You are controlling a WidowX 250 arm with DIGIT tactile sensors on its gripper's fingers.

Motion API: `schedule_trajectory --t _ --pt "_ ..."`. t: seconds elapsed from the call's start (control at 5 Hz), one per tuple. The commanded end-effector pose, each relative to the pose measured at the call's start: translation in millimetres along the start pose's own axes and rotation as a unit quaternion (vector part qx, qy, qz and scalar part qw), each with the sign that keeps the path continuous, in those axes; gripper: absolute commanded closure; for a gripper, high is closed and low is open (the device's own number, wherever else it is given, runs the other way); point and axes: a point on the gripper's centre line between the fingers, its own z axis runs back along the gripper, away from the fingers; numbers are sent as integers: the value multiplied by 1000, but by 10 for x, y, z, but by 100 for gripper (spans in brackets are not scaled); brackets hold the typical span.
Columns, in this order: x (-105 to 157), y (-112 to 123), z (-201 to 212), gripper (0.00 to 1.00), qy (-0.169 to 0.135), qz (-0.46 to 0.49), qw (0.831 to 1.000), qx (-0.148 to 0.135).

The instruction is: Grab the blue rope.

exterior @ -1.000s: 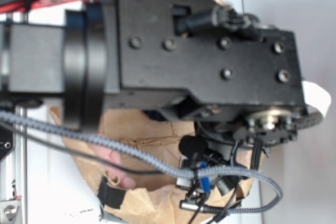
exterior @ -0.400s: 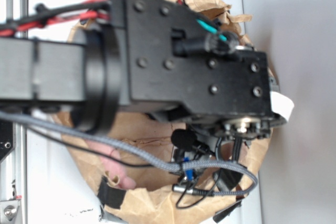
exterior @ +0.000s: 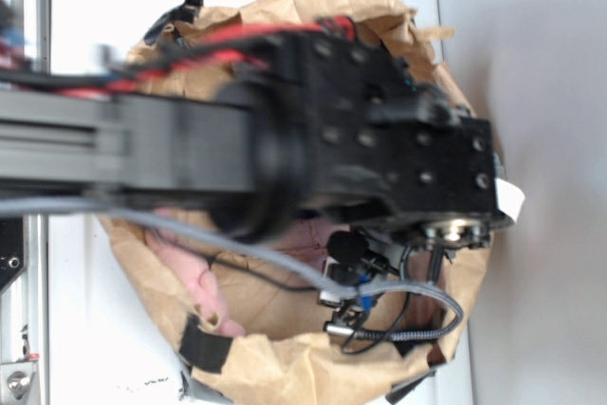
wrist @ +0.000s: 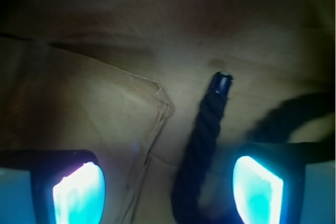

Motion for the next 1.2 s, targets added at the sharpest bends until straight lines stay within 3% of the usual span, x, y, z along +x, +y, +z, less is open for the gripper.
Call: schedule_trajectory --t 0.0,1.0 --pt "276 137 97 0 -48 -7 999 -5" --pt "321 177 141 0 -55 -23 998 -1"
